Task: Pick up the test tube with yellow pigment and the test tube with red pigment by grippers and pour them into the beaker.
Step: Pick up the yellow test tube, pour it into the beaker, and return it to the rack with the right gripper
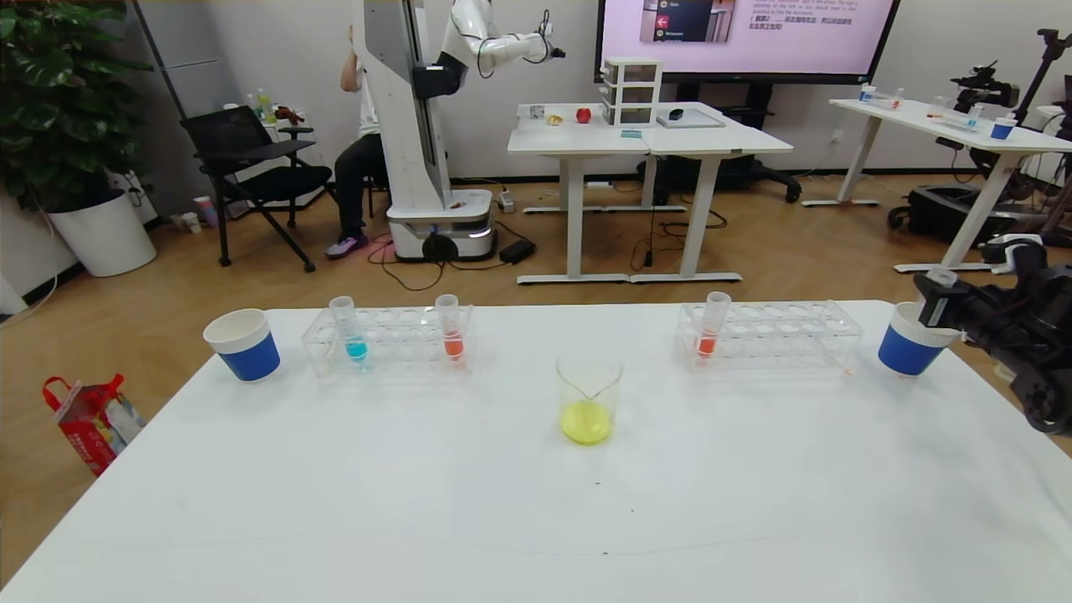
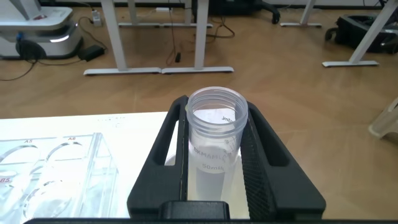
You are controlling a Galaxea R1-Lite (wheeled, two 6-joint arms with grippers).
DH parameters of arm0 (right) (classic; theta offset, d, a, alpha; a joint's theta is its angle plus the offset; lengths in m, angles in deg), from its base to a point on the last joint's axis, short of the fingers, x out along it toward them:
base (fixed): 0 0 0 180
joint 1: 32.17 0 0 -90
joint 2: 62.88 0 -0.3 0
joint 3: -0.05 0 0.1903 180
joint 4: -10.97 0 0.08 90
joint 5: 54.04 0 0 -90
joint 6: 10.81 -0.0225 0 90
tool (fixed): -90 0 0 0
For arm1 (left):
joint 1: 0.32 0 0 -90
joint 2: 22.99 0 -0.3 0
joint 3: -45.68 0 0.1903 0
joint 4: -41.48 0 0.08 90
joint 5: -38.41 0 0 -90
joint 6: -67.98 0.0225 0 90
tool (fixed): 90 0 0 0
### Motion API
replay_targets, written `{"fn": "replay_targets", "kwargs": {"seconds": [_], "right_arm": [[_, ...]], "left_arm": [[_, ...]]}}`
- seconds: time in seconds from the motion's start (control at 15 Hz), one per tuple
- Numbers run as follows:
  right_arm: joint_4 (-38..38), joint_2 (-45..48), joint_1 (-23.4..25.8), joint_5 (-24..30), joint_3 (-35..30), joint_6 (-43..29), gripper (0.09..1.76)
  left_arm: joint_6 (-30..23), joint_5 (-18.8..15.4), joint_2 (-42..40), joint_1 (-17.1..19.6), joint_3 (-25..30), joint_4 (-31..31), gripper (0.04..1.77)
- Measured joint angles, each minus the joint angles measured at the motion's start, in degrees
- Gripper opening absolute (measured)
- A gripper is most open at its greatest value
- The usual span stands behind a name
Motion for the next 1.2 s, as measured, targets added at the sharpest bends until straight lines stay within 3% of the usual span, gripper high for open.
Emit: {"fn": "replay_targets", "kwargs": {"seconds": [0.13,0.2,0.27,0.4,0.47,0.93,1.2], "right_arm": [[-0.28,0.02,-0.04,0.52,-0.13,-0.61,0.51],[-1.0,0.0,-0.01,0.52,-0.15,-0.68,0.59],[-2.1,-0.09,0.07,0.52,-0.15,-0.66,0.84],[-2.93,-0.26,0.13,0.49,-0.3,-0.68,1.54],[-2.95,-0.26,0.16,0.49,-0.55,-0.68,1.72],[-4.11,0.27,-0.63,0.6,0.0,-0.72,1.74],[-3.32,3.67,-5.99,0.49,1.02,-0.79,1.74]], "left_arm": [[0.0,-0.02,0.0,0.0,0.0,0.0,1.75],[-0.02,0.0,0.0,0.0,0.0,0.02,1.75],[-0.02,0.0,0.0,0.0,0.0,0.02,1.75],[-0.02,-0.02,0.0,0.0,0.0,0.02,1.75],[-0.02,0.0,0.0,0.0,0.0,0.0,1.75],[-0.02,-0.02,0.0,0.0,0.0,0.02,1.75],[-0.02,-0.02,0.0,0.0,0.0,0.0,1.75]]}}
